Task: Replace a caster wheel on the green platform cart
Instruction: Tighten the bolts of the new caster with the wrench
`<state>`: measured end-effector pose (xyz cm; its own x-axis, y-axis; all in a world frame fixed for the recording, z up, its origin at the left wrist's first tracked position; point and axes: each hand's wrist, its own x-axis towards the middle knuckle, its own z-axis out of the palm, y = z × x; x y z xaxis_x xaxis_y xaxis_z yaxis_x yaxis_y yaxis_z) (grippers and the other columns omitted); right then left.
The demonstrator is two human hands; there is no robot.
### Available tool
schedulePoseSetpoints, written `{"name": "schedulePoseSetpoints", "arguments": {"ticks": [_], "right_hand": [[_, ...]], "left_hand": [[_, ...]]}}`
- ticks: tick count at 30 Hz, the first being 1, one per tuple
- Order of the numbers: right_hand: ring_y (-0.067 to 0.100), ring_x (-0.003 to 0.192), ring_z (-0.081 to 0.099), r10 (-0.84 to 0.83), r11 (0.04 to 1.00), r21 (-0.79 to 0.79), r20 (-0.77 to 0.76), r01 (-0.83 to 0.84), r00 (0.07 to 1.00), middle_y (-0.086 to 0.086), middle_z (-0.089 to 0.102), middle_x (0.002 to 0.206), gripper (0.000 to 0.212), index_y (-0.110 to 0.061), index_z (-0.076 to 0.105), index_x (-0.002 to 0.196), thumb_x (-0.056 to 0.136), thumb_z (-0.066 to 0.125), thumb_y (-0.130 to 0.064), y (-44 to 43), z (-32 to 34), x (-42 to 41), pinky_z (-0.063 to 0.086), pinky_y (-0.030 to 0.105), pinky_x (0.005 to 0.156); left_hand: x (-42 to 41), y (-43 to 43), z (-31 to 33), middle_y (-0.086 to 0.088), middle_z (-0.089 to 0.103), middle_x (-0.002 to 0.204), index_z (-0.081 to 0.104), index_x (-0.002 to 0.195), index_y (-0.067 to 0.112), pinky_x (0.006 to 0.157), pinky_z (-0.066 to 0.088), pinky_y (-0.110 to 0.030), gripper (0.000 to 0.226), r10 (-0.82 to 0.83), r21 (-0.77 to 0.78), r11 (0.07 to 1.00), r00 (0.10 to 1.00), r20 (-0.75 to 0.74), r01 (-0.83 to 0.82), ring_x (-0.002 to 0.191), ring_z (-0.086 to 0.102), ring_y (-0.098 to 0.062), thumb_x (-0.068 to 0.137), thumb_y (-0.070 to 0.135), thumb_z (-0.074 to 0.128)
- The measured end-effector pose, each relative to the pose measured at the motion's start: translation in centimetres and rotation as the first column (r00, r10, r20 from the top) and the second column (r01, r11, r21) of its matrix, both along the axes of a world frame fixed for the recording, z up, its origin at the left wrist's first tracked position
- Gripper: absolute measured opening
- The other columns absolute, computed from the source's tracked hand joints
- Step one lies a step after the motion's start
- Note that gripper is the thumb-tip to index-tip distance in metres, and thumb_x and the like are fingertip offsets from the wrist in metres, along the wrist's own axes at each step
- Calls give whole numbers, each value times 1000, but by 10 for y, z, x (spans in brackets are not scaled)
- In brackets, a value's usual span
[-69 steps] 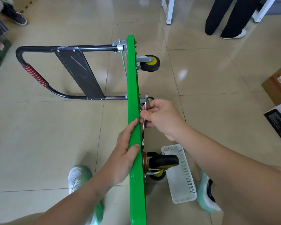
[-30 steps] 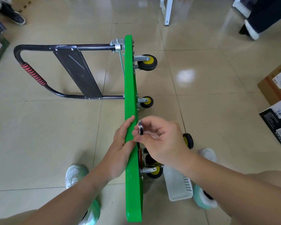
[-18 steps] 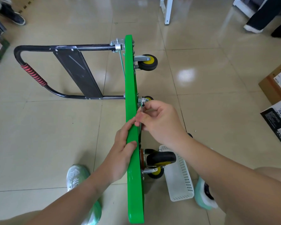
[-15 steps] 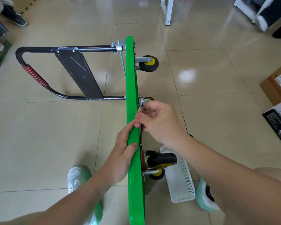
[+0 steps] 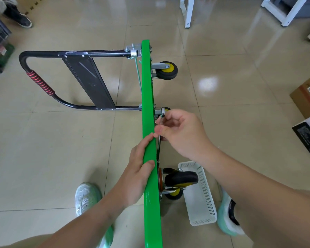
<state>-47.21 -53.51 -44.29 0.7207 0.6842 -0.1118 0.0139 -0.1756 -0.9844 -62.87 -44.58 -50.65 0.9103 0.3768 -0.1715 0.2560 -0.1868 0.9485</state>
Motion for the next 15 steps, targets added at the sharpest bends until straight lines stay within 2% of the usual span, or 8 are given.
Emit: {"name": "schedulePoseSetpoints", "arguments": {"ticks": [6, 9, 15], "right_hand": [[13, 67, 71, -21, 998, -57, 11, 22, 1000, -3, 74, 67, 22, -24, 66, 74, 86, 76, -8, 5, 2, -3, 62, 50, 76], [17, 69, 74, -30, 996, -86, -14, 29, 999, 0, 75, 70, 19, -22, 66, 75, 87, 74, -10, 7, 1, -3, 62, 51, 76], [27, 72, 76, -100, 988, -127, -78, 89, 992, 11, 75, 74, 10, -15, 68, 82, 89, 73, -12, 14, 0, 5, 62, 54, 74]], "left_hand": [[-1, 2, -4, 14, 38, 158, 30, 146, 64, 124, 27, -50, 65, 0, 2, 1000, 1000, 21, 0, 149, 34, -13, 85, 45, 43], [-1, 3, -6, 11, 39, 158, 30, 149, 59, 123, 29, -53, 66, -3, 8, 1000, 1000, 22, 3, 148, 36, -18, 86, 43, 43], [2, 1, -8, 17, 33, 161, 27, 153, 55, 125, 27, -49, 69, -6, 9, 1000, 1000, 8, 6, 151, 31, -11, 87, 46, 42]]}}
